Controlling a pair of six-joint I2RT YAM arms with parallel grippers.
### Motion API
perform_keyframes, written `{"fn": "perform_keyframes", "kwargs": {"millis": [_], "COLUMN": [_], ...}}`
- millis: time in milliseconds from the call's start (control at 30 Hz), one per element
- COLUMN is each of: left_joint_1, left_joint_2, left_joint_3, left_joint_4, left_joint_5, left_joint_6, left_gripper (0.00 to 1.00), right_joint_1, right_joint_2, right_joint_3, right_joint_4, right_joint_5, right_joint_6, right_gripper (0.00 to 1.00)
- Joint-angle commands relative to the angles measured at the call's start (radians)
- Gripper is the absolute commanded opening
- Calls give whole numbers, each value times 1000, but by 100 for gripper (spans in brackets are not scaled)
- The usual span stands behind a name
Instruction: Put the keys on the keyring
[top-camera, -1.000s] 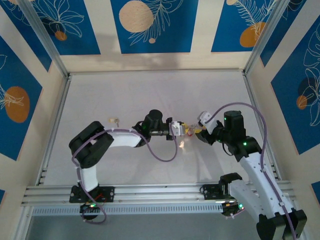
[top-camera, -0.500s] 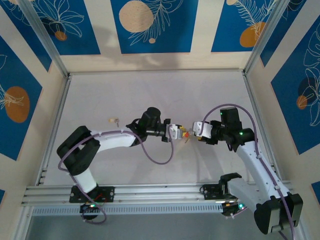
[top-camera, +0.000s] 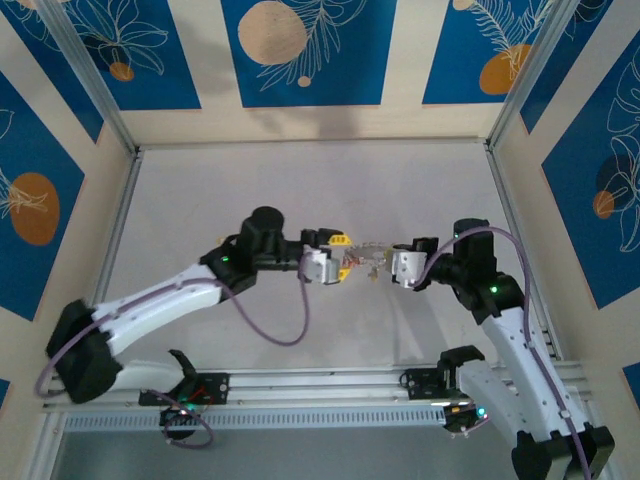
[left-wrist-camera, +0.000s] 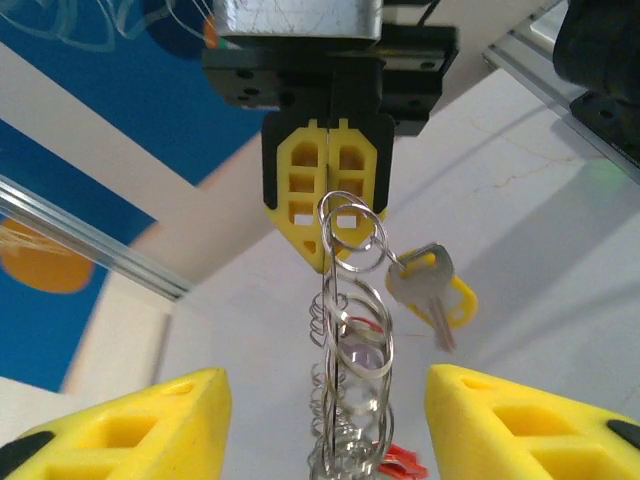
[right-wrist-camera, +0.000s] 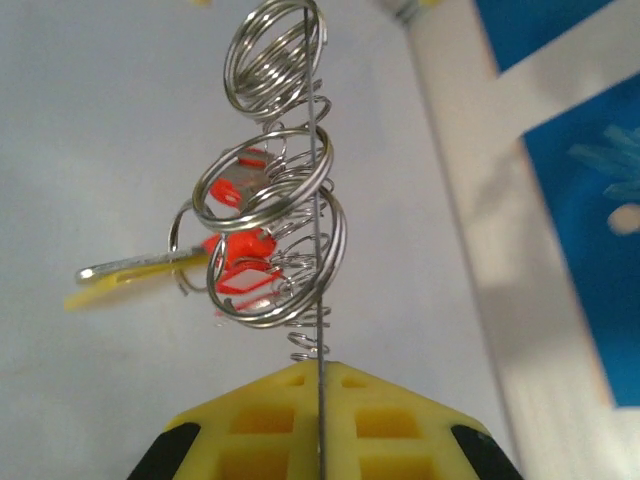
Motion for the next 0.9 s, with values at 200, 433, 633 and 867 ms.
{"fn": "perform_keyframes", "kwargs": {"millis": [200, 433, 633, 867], "left_joint_1": [3, 6, 14, 30], "left_joint_2": [-317, -367, -362, -393], "left_joint_3": [-47, -42, -39, -30], "left_joint_4": [-331, -428, -428, -377], "left_joint_5": [-124, -125, -115, -88], "left_joint_6": [108, 151, 161, 130], "left_gripper": [60, 62, 61, 58], "right_joint_1": [87, 189, 227, 235], "right_joint_2": [43, 149, 234, 259], "right_joint_3": [37, 67, 88, 83], "right_joint_4": [260, 462, 576, 649], "right_joint_5": [-387, -451, -481, -519], "right_joint_6": [137, 284, 396, 519], "right_gripper": [0, 0, 0, 0]}}
